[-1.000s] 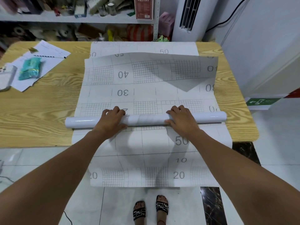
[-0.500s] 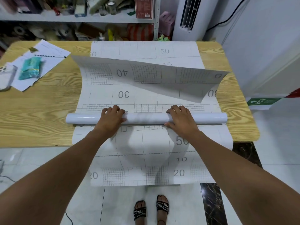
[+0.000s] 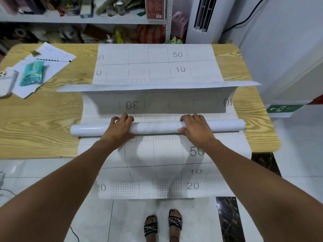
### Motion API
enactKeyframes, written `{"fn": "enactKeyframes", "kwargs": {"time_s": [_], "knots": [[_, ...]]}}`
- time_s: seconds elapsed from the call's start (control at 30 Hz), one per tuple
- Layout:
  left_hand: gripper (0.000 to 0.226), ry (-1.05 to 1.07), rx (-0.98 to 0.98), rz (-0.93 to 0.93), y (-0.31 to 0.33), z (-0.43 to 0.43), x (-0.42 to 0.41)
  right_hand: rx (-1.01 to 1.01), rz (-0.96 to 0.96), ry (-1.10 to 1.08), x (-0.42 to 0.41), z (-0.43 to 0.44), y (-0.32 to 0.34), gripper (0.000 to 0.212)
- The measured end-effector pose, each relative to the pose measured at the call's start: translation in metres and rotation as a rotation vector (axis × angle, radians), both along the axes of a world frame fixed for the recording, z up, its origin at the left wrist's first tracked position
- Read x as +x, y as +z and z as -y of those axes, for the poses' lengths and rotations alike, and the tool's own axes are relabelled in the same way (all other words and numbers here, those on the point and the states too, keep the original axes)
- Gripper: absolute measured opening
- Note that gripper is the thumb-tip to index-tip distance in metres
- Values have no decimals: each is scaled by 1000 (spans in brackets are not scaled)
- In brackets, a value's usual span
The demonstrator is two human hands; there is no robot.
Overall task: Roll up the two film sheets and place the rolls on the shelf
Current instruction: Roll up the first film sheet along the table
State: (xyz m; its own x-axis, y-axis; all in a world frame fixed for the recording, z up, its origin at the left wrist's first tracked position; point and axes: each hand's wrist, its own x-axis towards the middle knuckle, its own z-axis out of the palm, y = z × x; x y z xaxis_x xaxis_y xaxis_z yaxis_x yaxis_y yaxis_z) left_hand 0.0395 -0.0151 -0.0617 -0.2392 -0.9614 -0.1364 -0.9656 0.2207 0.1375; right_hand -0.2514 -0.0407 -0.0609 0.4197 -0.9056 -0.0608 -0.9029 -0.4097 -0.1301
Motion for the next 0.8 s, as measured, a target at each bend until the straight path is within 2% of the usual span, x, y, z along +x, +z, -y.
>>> {"fn": "enactKeyframes", "kwargs": {"time_s": [0.27, 0.43, 0.57, 0.63, 0.8], "knots": [[41, -71, -92, 36, 3, -1, 4, -29, 44, -48, -1, -4, -8, 34], [43, -13, -45, 44, 3, -7, 1, -2, 12, -51, -1, -8, -8, 54], [48, 31, -38, 30, 4, -6, -4, 20, 127, -73, 2, -8, -6, 66], [46, 42, -55, 28, 3, -5, -4, 21, 176, -102, 4, -6, -3, 61], [32, 42, -140, 57, -1, -7, -7, -31, 130, -89, 3, -3, -5, 44]]}}
